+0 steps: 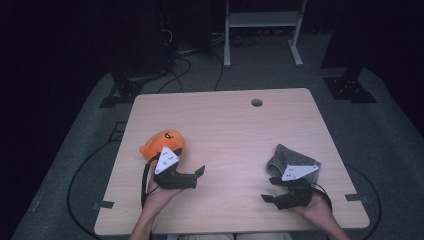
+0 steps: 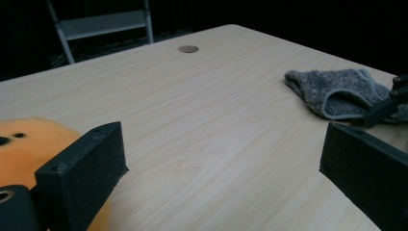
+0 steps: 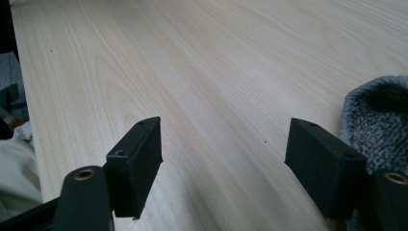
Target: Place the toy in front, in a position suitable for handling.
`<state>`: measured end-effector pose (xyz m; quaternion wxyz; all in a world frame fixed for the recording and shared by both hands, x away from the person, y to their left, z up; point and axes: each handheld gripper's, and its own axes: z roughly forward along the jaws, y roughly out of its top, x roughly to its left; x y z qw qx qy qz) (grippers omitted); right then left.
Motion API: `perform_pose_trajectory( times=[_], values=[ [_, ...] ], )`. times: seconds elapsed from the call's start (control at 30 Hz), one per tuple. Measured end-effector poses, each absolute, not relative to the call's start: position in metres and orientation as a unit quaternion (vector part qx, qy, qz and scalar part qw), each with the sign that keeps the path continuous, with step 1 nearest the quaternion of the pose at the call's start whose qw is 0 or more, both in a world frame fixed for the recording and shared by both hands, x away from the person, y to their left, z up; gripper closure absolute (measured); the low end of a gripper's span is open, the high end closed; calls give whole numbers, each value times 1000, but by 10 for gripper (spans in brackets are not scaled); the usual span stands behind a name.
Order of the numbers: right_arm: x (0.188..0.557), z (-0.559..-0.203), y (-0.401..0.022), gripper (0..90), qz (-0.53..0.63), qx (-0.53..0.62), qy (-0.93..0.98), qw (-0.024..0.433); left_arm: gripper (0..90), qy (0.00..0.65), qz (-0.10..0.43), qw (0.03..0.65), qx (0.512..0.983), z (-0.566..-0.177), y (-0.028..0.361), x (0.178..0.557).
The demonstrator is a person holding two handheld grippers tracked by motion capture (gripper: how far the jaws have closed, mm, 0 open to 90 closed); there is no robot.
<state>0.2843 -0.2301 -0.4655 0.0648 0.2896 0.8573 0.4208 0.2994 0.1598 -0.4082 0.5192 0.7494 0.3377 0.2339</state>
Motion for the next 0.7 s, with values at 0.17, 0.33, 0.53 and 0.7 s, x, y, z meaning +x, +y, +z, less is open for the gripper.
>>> perform_pose_trajectory(
  times=[0.17,0.33,0.53,0.7],
  values=[
    [285,-466,-229,275,419,292,857,61,14,350,246,520,739,-402,175,304],
    [285,-467,-228,276,417,290,859,61,14,358,266,513,734,-396,189,309],
    [285,-467,-228,279,419,290,858,60,14,364,288,502,730,-391,209,317],
    [285,-467,-227,280,417,289,860,59,15,372,299,492,728,-392,226,328]
  ],
)
